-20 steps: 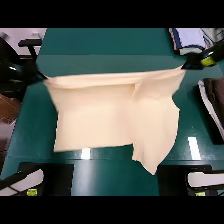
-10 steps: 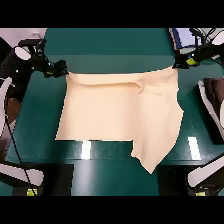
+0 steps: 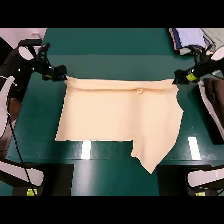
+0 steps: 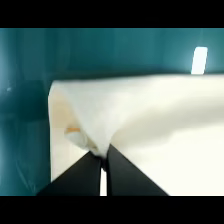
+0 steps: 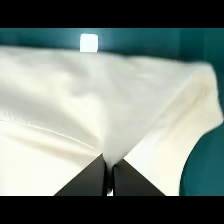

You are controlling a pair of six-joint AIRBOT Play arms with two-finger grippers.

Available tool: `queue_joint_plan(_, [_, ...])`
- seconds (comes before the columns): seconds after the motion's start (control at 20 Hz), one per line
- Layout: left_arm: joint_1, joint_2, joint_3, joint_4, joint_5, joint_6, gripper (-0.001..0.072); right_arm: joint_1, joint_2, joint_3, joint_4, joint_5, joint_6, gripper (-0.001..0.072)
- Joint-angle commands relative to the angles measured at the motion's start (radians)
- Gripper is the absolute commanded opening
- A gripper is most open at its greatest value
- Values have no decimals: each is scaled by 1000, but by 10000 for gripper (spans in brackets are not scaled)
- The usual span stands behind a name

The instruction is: Fold the shirts.

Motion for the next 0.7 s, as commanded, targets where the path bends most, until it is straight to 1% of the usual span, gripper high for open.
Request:
queue_joint_plan(0.0, [-2,-1,-80,21,-52,20,27,0,76,-180,7,-37,-1,15])
queue_joint_plan(0.05, [-2,-1,-103,21,-53,19,28,0,92,-215,10,-51,0,14])
queue_joint_plan(0.1, [-1,-1,-116,21,-53,12,44,0,107,-244,10,-63,3,15])
queue_joint_plan(0.15, [-1,0,-117,20,-53,11,343,0,119,-263,10,-65,5,48])
queue_joint_plan(0.2, [-1,6,-116,19,-53,2,545,0,131,-275,10,-68,5,266])
queue_joint_plan(0.25, [-1,18,-113,20,-63,-7,547,-7,145,-279,10,-62,5,389])
queue_joint_plan(0.35, [-1,69,-114,78,-102,-6,548,-27,191,-279,9,-13,4,389])
queue_joint_plan(0.45, [-1,147,-154,203,-171,-6,548,-60,265,-298,9,35,3,389])
queue_joint_plan(0.55, [1,255,-278,299,-208,-33,548,-92,356,-345,9,49,3,387])
queue_joint_plan(0.65, [7,379,-455,282,-184,-41,548,-110,441,-403,9,27,3,387])
